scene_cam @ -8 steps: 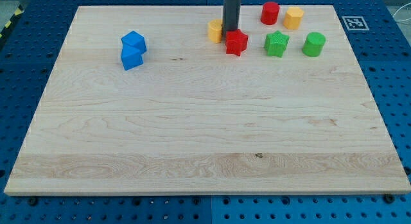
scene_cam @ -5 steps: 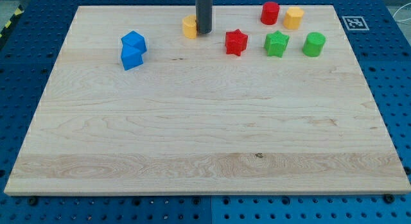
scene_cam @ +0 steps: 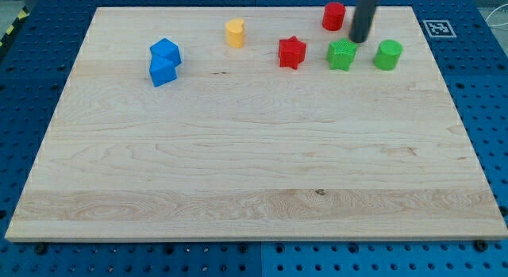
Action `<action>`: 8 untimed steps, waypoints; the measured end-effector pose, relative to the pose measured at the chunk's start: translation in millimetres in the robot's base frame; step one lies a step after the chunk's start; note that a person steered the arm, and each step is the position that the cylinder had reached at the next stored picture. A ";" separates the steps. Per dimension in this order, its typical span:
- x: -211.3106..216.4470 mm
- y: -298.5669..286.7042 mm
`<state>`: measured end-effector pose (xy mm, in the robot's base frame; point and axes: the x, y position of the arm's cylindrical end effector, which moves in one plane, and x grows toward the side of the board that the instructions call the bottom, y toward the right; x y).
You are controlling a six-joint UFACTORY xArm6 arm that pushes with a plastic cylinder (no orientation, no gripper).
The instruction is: Push the yellow hexagon to the bottom of the red circle
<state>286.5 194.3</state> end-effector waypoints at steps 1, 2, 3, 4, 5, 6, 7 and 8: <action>7.7 44.9; -20.2 72.7; -43.8 68.3; -45.1 39.1; -45.1 1.4; -51.9 -12.1; -53.5 -16.9; -42.2 -16.5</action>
